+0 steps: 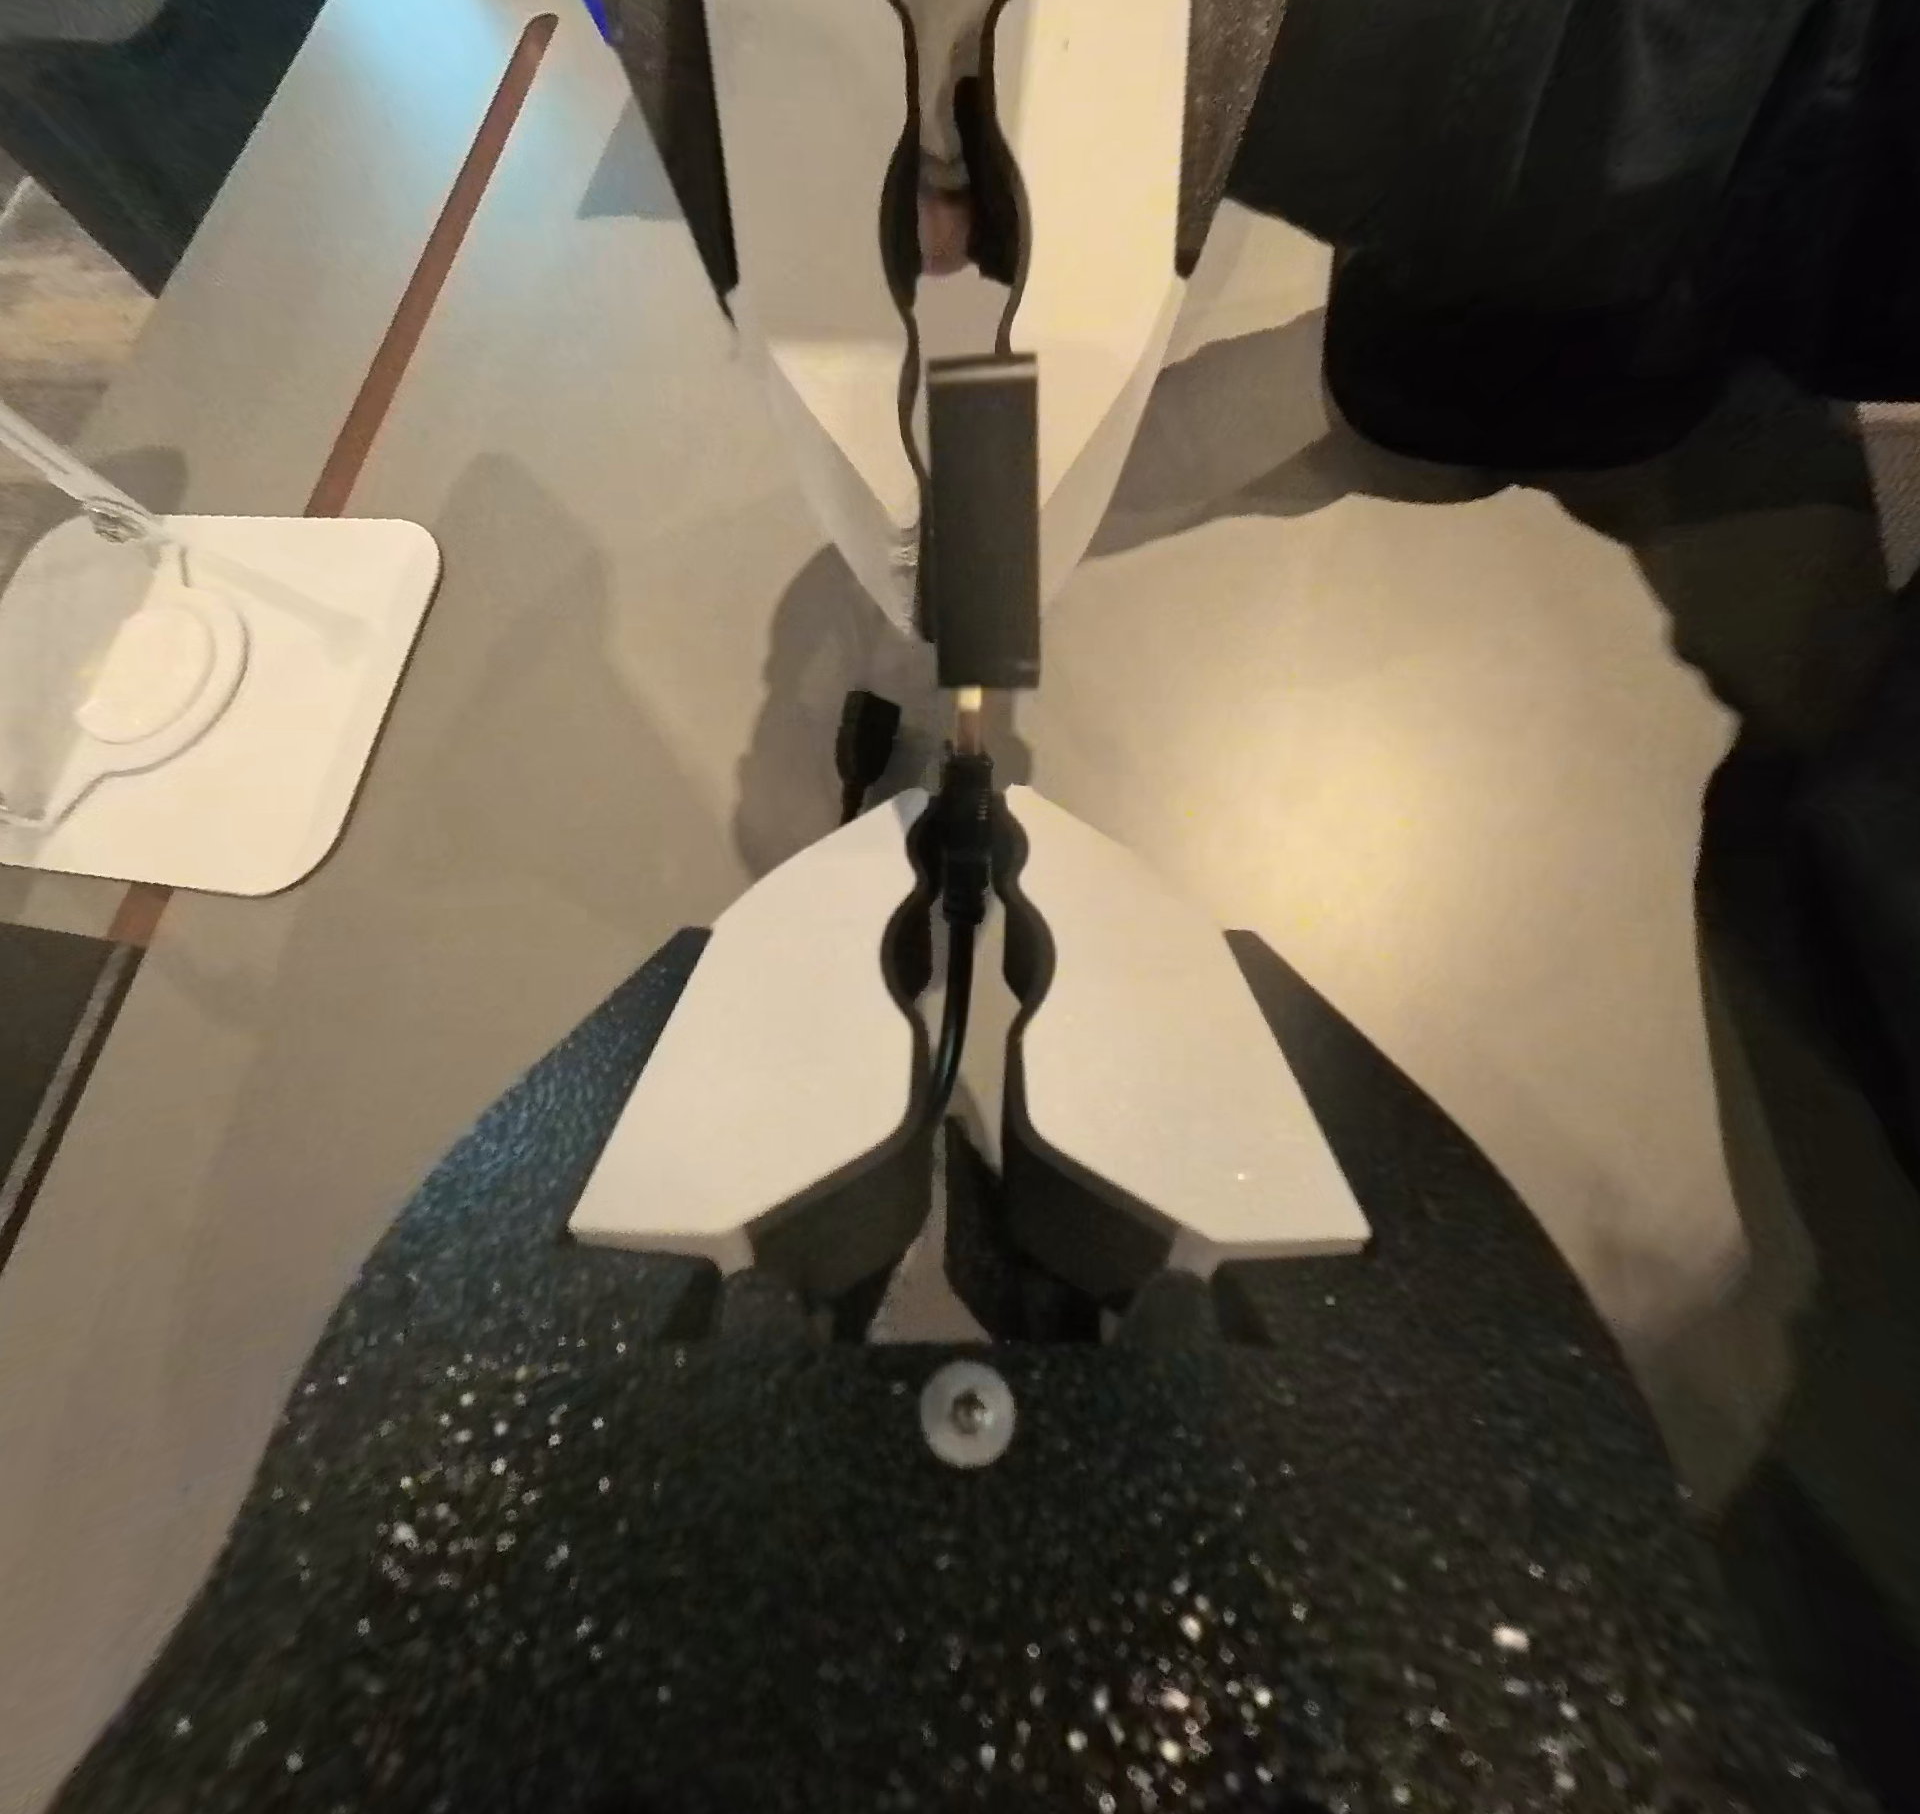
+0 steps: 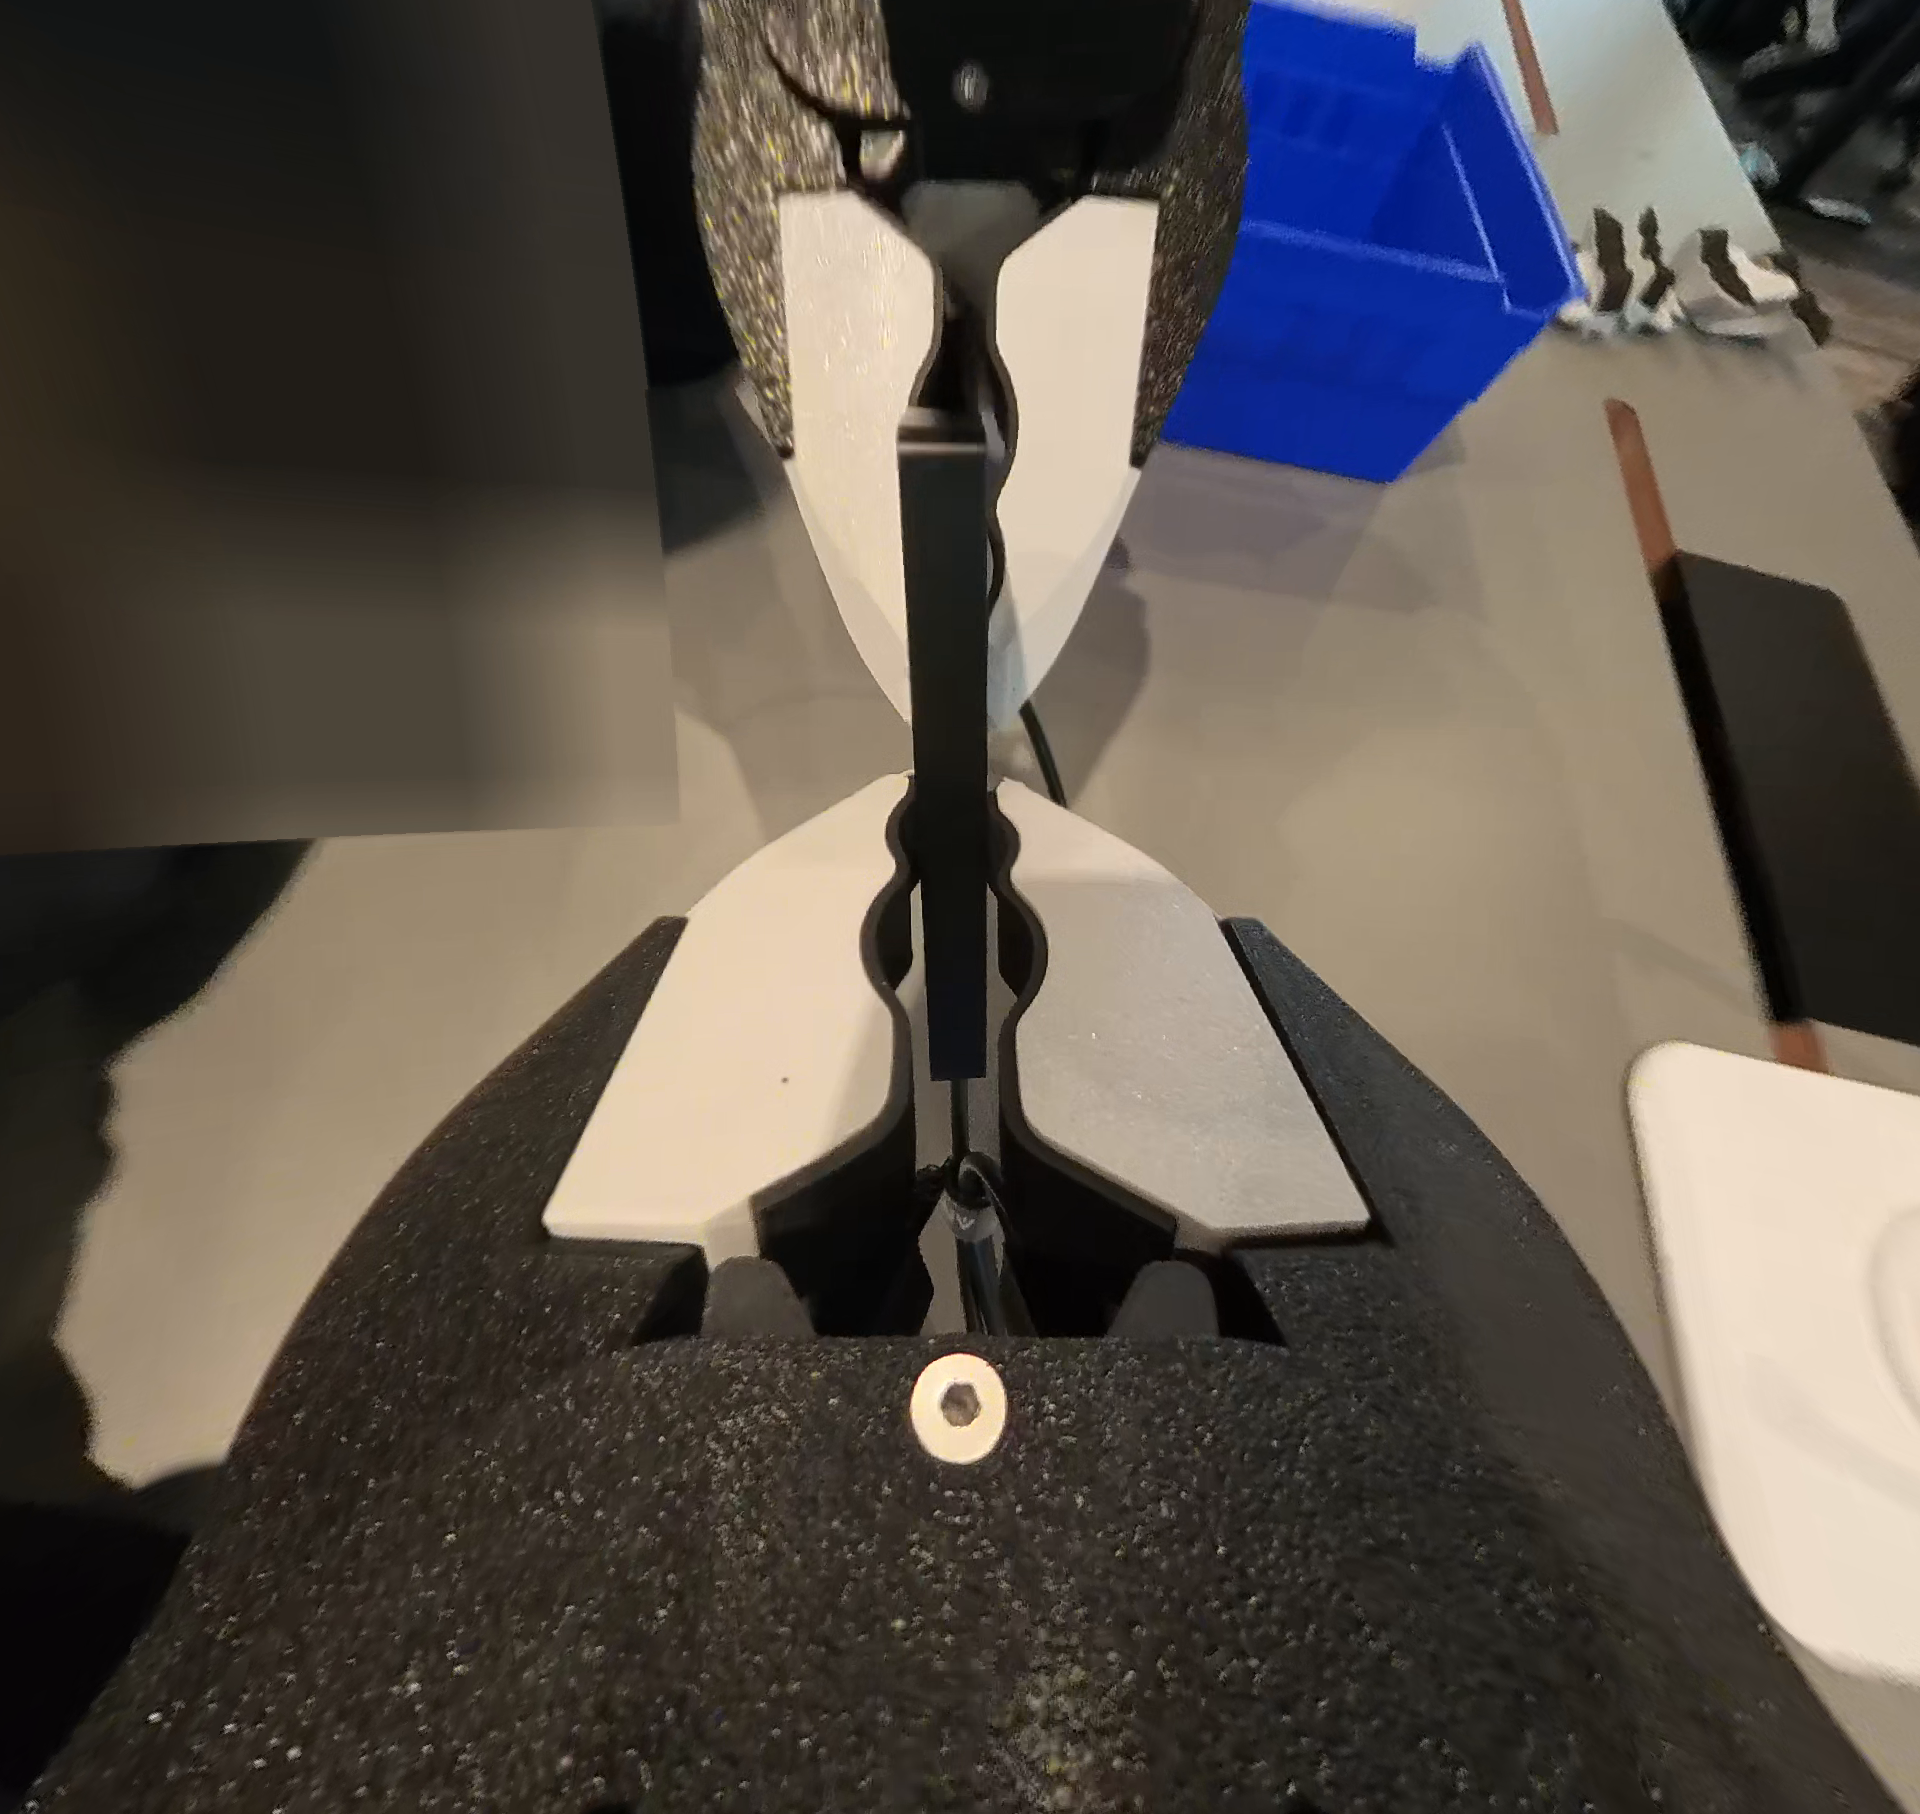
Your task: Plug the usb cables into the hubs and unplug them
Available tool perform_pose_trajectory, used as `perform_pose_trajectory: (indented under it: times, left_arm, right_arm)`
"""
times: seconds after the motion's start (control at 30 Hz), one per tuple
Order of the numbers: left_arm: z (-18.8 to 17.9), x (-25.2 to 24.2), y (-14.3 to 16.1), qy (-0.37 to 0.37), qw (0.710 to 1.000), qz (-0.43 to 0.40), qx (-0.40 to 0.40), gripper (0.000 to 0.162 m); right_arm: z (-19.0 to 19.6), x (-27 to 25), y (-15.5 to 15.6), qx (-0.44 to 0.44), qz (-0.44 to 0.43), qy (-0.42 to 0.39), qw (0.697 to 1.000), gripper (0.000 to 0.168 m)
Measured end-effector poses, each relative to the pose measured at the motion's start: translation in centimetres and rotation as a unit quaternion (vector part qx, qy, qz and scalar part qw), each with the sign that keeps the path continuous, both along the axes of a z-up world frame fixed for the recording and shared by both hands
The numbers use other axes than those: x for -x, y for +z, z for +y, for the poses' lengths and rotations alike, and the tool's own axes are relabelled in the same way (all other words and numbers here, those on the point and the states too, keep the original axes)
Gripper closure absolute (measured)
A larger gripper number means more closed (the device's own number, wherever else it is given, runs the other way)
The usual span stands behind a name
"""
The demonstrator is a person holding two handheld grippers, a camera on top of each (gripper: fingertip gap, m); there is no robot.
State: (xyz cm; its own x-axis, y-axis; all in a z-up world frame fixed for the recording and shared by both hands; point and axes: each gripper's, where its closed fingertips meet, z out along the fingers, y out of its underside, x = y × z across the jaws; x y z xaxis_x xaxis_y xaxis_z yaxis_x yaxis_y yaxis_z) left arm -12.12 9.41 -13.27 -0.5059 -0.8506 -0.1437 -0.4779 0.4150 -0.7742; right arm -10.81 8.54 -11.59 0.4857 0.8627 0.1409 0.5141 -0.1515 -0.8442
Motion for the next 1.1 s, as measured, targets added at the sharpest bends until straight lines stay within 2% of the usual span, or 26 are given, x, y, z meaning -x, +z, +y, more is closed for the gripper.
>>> perform_pose_trajectory:
  times: [0.17, 0.33, 0.53, 0.7, 1.1]
  left_arm:
    - [-0.8, 0.2, 1.3, -0.011, 0.999, -0.008, 0.050, 0.155]
    - [-0.7, 0.2, 1.2, -0.004, 1.000, -0.014, 0.025, 0.155]
    - [-0.3, 0.3, 1.9, 0.003, 0.999, -0.021, 0.034, 0.155]
    - [-0.1, 0.4, 1.3, 0.012, 1.000, -0.011, 0.004, 0.155]
    - [0.5, 0.7, -0.9, 0.025, 0.998, 0.043, -0.047, 0.155]
  right_arm:
    - [-0.6, 0.3, 1.6, 0.017, 0.147, 0.058, 0.987, 0.157]
    - [-0.3, 0.3, 1.4, 0.023, 0.172, 0.066, 0.983, 0.157]
    - [-0.2, 0.4, 0.8, 0.015, 0.132, 0.055, 0.990, 0.157]
    - [0.0, 0.4, 0.5, 0.010, 0.107, 0.045, 0.993, 0.157]
    - [0.6, 0.7, -1.9, 0.005, -0.052, 0.003, 0.999, 0.157]
